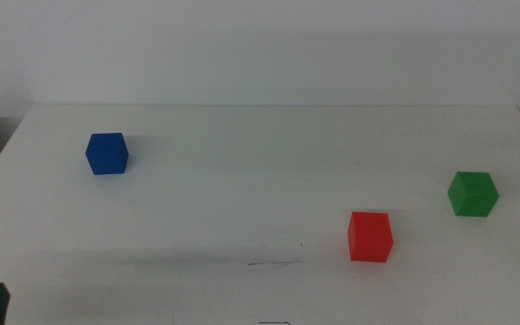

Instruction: Stack red cubes first, then green, then blue cubes in a specific spot.

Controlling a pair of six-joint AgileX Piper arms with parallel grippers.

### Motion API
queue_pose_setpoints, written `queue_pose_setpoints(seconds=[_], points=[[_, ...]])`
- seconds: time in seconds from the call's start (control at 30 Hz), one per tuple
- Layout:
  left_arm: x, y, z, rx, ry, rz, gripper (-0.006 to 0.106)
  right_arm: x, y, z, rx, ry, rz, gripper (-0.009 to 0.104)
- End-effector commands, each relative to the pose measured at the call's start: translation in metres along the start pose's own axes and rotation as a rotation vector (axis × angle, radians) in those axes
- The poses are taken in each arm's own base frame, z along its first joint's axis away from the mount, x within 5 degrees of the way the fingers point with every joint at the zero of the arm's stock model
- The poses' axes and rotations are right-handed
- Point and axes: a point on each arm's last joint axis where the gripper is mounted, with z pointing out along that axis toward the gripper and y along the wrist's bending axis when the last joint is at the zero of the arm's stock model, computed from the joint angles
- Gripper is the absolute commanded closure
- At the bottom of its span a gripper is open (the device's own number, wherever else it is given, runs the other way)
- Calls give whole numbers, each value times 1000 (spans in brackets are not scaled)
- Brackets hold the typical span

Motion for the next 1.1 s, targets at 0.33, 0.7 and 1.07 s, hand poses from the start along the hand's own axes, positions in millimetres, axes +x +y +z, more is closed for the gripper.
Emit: queue_pose_setpoints(seconds=[0.33, 0.7, 1.07], points=[[-9, 0, -2, 3, -110, -10, 10, -95, 56, 47, 37, 268, 29, 1], [-9, 0, -2, 3, -110, -10, 10, -86, 124, 121, -38, 390, -101, 1], [-9, 0, -2, 3, -110, -10, 10, -58, 148, 178, -52, 523, -109, 1]])
